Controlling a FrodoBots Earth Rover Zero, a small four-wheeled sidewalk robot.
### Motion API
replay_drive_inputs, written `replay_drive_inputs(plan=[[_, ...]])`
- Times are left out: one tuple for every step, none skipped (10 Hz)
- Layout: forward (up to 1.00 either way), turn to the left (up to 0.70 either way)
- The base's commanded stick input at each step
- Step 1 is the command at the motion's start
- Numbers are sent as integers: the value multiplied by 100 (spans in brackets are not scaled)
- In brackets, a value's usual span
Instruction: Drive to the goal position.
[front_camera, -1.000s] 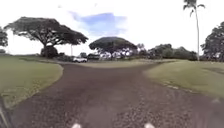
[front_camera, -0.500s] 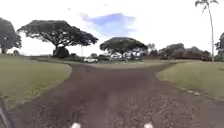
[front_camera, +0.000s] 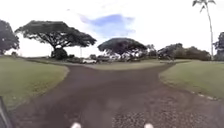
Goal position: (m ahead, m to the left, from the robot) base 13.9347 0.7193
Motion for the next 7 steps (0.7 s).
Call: replay_drive_inputs(plan=[[70,25],[70,35],[70,35],[70,35],[70,35],[70,35],[70,35]])
